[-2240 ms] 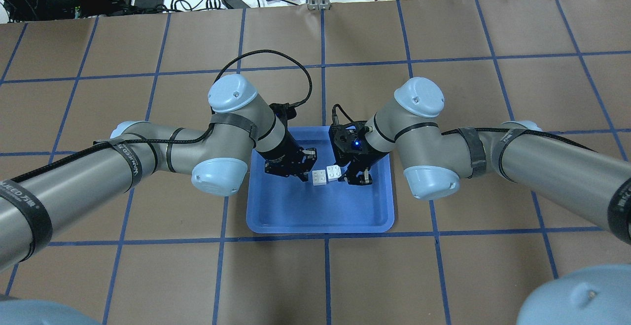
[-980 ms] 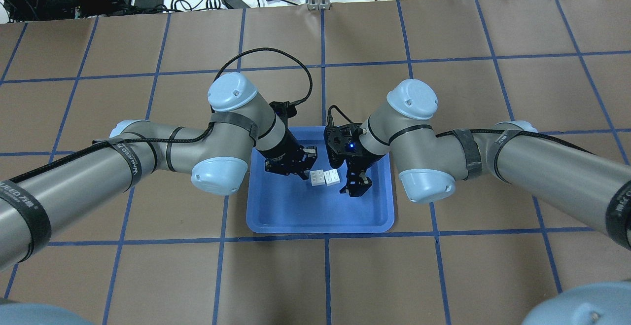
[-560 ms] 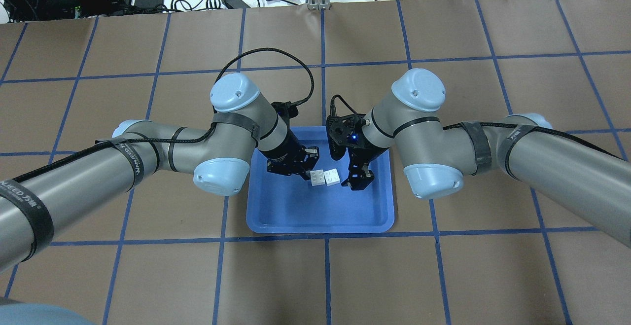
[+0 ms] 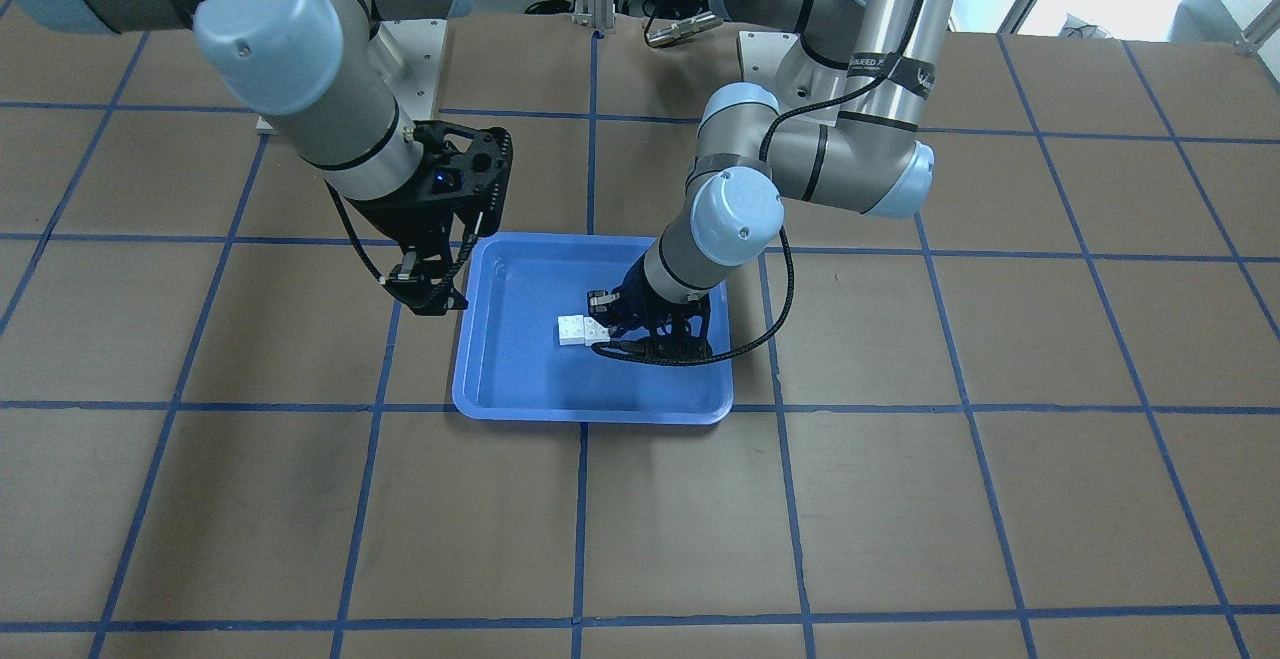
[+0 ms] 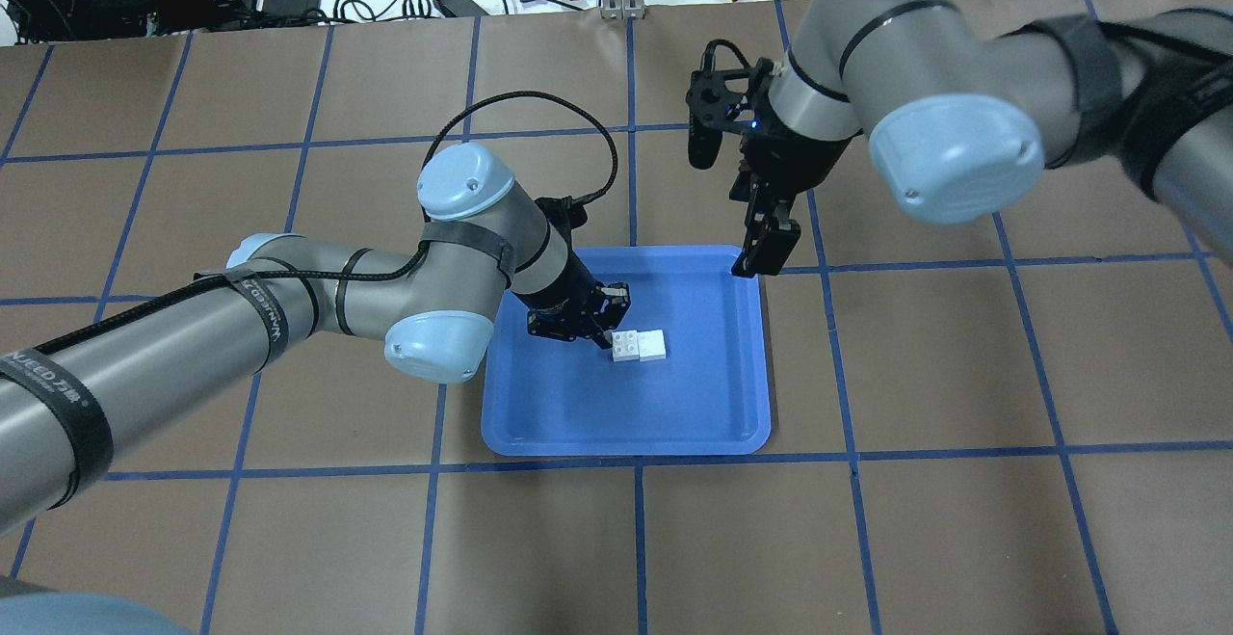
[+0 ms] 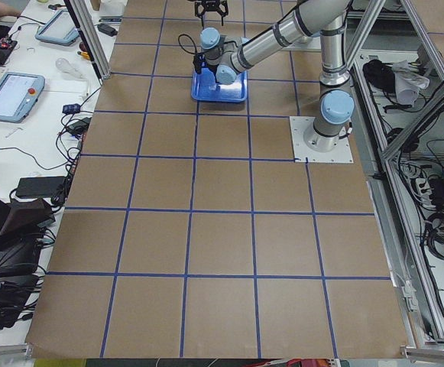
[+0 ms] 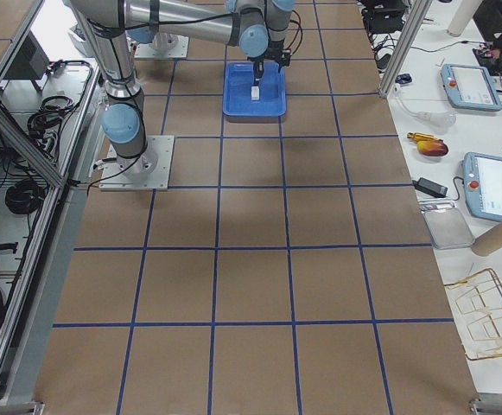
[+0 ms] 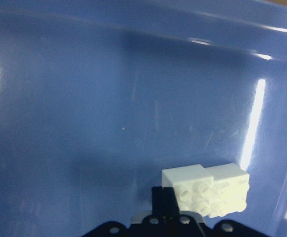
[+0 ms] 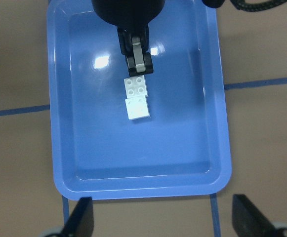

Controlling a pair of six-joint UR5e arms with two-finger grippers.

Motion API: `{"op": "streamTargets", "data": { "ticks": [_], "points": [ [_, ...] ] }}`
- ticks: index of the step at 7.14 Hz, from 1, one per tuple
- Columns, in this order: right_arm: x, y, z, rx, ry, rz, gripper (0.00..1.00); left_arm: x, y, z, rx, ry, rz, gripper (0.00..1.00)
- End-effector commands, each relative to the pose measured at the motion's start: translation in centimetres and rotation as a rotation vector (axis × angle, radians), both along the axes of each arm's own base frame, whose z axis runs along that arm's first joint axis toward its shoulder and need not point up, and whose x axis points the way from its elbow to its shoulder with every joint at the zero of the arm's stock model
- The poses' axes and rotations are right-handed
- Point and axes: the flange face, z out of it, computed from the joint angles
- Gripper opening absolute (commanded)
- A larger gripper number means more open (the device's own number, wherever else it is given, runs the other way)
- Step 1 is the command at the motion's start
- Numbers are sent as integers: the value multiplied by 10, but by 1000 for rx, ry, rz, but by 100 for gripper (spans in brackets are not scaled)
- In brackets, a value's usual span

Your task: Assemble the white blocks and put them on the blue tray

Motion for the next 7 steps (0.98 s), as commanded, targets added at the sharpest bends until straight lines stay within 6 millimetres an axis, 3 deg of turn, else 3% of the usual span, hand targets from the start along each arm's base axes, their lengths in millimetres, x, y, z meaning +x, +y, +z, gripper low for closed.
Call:
{"op": "streamTargets", "data": {
  "ticks": [1, 2, 3, 4, 6, 7],
  "points": [
    [-52, -27, 88, -36, 98, -127, 100, 3, -32, 58, -115, -15, -4, 0],
    [-75, -31, 117, -53, 170, -155, 100, 10, -51, 97, -129, -113, -30, 0],
    [-84, -26, 145, -75, 237, -176, 100, 34, -76, 139, -142, -207, -161, 0],
    [-85, -25, 146, -54, 257, -357, 100, 68, -99, 186, -116, -217, -152, 0],
    [-81, -22, 151, -3, 256, -836, 100, 148, -100, 254, -107, -255, -221, 0],
    [-78, -21, 149, 27, 255, -1003, 100, 187, -86, 292, -165, -324, -256, 57]
  ]
}}
